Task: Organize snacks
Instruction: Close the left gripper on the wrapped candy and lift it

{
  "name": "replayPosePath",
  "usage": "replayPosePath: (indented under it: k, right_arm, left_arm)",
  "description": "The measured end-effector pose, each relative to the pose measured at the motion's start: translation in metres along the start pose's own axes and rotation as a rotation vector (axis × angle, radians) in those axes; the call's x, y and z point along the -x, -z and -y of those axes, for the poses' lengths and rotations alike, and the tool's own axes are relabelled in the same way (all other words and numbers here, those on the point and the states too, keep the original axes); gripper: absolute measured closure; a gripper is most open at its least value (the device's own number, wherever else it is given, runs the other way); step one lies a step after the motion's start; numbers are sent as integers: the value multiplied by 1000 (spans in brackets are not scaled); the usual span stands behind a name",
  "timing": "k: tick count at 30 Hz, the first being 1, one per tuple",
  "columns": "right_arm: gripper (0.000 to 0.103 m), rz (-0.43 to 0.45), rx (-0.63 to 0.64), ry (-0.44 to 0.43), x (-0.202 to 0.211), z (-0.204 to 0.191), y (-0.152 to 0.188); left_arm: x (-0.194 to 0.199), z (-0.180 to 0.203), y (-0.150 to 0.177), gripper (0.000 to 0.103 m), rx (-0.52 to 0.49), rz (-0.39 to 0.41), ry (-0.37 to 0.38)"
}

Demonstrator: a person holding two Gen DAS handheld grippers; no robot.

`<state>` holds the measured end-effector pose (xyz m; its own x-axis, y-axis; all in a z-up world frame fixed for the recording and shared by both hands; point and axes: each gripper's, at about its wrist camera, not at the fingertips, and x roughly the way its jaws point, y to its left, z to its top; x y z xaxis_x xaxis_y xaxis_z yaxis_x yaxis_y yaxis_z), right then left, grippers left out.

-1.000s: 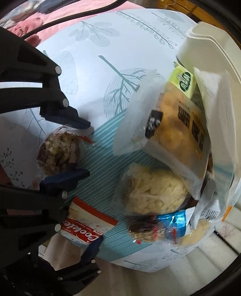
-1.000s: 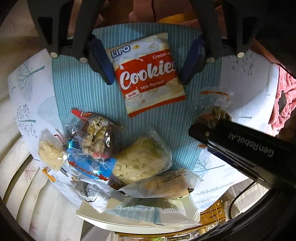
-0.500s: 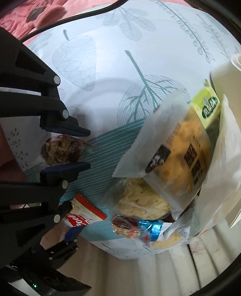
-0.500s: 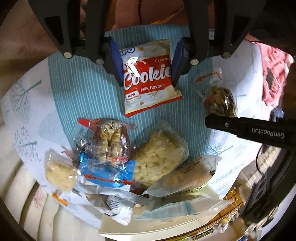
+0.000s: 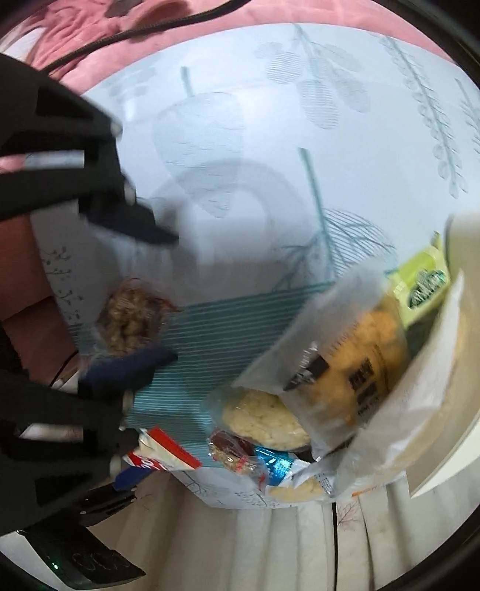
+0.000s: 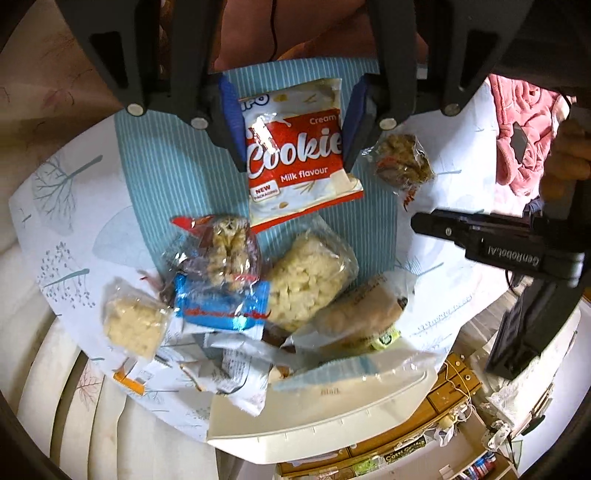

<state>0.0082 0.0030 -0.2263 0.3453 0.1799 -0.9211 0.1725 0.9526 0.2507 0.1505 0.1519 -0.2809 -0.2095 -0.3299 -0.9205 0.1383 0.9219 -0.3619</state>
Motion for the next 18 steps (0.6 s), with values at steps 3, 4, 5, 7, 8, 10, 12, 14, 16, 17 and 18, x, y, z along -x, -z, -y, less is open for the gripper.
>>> replayPosePath:
  k: [3, 4, 5, 7, 8, 10, 12, 14, 16, 17, 18]
  right_arm:
    - [55, 7, -6, -2, 8, 6, 0]
    - [55, 9, -8, -3, 10, 9, -1]
    - [55, 11, -8, -4, 12, 10, -3]
    - [55, 15, -7, -6, 14, 11, -5]
    - [55, 18, -6, -9, 16, 10, -3]
    - [55, 22, -2, -15, 20, 10, -4]
    - [55, 22, 7, -19, 22, 10, -6]
    - [55, 24, 18, -27, 25, 12, -9]
    - [55, 22, 31, -32, 27, 14, -13]
    - [55, 20, 37, -36, 28, 15, -15]
    - [55, 20, 43, -42, 29, 17, -17]
  left_arm:
    - [-6, -1, 10, 25, 39, -34, -7]
    - [-8, -3, 11, 24, 54, -48, -6]
    - [-11, -3, 12, 24, 72, -64, 1]
    - [-14, -12, 15, 24, 118, -101, 16]
    - [-18, -11, 18, 24, 138, -114, 22]
    - [-20, -16, 22, 24, 182, -136, 33]
    - [-23, -18, 24, 24, 224, -144, 42]
    - [-24, -20, 26, 24, 249, -145, 44]
    - [-23, -25, 27, 25, 282, -145, 51]
    - [-24, -28, 29, 28, 297, -148, 58]
    - [-25, -32, 28, 36, 314, -152, 66]
